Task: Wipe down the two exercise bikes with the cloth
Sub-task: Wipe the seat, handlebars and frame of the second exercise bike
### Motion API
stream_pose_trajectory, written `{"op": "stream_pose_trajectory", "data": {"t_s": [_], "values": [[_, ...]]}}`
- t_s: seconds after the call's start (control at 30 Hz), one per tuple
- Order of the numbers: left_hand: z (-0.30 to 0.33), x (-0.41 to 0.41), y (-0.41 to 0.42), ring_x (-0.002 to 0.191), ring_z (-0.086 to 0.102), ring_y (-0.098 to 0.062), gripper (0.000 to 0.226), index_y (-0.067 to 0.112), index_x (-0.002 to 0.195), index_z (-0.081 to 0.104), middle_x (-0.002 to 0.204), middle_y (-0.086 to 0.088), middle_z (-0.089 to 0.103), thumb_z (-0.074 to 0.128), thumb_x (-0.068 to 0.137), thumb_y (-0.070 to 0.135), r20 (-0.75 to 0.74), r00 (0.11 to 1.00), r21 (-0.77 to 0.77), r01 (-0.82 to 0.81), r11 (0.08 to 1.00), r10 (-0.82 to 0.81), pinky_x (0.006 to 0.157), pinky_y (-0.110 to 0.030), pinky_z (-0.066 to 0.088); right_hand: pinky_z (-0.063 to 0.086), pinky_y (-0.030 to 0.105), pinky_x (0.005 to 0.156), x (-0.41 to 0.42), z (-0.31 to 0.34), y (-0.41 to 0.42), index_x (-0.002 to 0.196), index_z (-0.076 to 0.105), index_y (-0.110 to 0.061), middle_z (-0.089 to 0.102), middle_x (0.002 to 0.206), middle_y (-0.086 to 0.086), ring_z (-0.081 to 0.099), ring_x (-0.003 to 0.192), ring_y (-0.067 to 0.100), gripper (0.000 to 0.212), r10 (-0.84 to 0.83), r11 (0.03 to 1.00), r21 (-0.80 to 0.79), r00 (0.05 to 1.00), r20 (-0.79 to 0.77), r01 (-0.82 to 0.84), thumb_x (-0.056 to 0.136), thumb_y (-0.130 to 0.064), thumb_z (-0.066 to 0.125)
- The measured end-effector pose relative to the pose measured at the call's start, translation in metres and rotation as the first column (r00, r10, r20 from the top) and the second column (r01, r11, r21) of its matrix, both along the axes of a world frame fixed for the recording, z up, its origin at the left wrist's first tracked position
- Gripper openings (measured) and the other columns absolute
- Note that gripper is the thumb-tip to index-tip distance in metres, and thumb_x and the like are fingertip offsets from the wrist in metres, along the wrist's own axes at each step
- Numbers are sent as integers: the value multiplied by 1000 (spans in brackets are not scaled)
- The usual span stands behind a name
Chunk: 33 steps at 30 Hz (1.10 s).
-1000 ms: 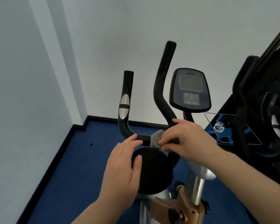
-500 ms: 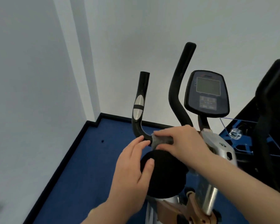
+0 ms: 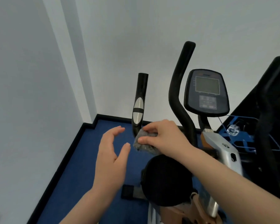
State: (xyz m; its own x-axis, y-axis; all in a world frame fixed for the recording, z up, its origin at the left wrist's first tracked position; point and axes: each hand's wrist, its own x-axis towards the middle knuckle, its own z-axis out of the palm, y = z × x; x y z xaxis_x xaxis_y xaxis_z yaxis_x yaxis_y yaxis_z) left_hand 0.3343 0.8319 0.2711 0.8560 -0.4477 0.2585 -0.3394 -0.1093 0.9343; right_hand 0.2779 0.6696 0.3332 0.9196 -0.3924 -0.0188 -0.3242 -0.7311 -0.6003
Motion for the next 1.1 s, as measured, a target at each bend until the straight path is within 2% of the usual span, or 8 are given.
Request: {"op": "stream_pose_trajectory", "data": {"t_s": [0.1, 0.3, 0.47, 0.63, 0.73, 0.83, 0.97, 1.1], "values": [[2, 5, -3, 121, 44, 7, 41, 41, 122, 50, 122, 30, 52, 54, 83, 31, -12, 999, 29, 50, 998, -50, 93, -8, 33, 51, 28, 90, -6, -3, -1, 111, 65, -27, 69, 107, -10, 62, 99, 3, 49, -48, 998, 35, 999, -21, 48, 71, -53, 72], [8, 29, -15, 120, 44, 9, 37, 43, 121, 50, 121, 32, 50, 54, 89, 24, 24, 990, 49, 140, 989, -141, 92, -8, 32, 32, 33, 57, -23, 4, 13, 83, 59, -25, 59, 72, -7, 61, 84, 19, 43, -114, 897, -441, 974, -197, 16, 83, -65, 45], [12, 40, -29, 120, 46, 7, 41, 41, 124, 48, 121, 30, 52, 52, 92, 16, 21, 976, 30, 216, 976, -216, 92, 0, 29, 30, 31, 60, 17, 0, 46, 91, 61, -20, 68, 91, 1, 62, 85, 24, 43, -266, 866, -470, 952, -151, 167, 93, -56, 37], [15, 59, -28, 121, 46, 6, 40, 38, 128, 49, 124, 28, 52, 45, 89, 27, 44, 961, 31, 272, 962, -273, 97, -5, 32, 45, 30, 76, -7, -4, 51, 119, 51, -34, 64, 107, -12, 59, 99, 13, 36, -258, 923, -316, 963, -78, 222, 88, -52, 49], [16, 68, -29, 121, 46, 6, 40, 36, 128, 50, 124, 29, 52, 44, 89, 30, 26, 958, 29, 285, 958, -286, 97, -6, 34, 36, 31, 68, 14, -5, 55, 101, 54, -24, 67, 98, -5, 61, 92, 19, 33, -320, 870, -416, 945, -66, 265, 94, -52, 38], [18, 76, -29, 118, 49, 4, 38, 38, 126, 51, 120, 28, 54, 45, 88, 32, 26, 956, 11, 291, 957, -292, 94, -13, 40, 38, 32, 66, 44, 5, 47, 81, 57, -20, 67, 87, 1, 61, 85, 22, 39, -434, 889, -180, 900, -45, 420, 94, -52, 39], [18, 83, -31, 118, 51, 1, 39, 34, 127, 52, 122, 22, 57, 44, 89, 32, -1, 945, 5, 328, 945, -328, 98, -27, 44, 47, 36, 79, 54, 7, 38, 91, 63, -21, 66, 87, -5, 60, 88, 17, 31, -457, 889, 1, 889, 3, 457, 94, -46, 44], [21, 88, -35, 118, 52, 2, 37, 38, 126, 52, 121, 25, 58, 44, 90, 34, 0, 933, 4, 360, 933, -360, 96, -23, 43, 51, 30, 71, 45, 3, 40, 90, 65, -27, 67, 80, -8, 62, 79, 8, 27, -444, 895, 31, 896, -22, 445, 90, -49, 50]]}}
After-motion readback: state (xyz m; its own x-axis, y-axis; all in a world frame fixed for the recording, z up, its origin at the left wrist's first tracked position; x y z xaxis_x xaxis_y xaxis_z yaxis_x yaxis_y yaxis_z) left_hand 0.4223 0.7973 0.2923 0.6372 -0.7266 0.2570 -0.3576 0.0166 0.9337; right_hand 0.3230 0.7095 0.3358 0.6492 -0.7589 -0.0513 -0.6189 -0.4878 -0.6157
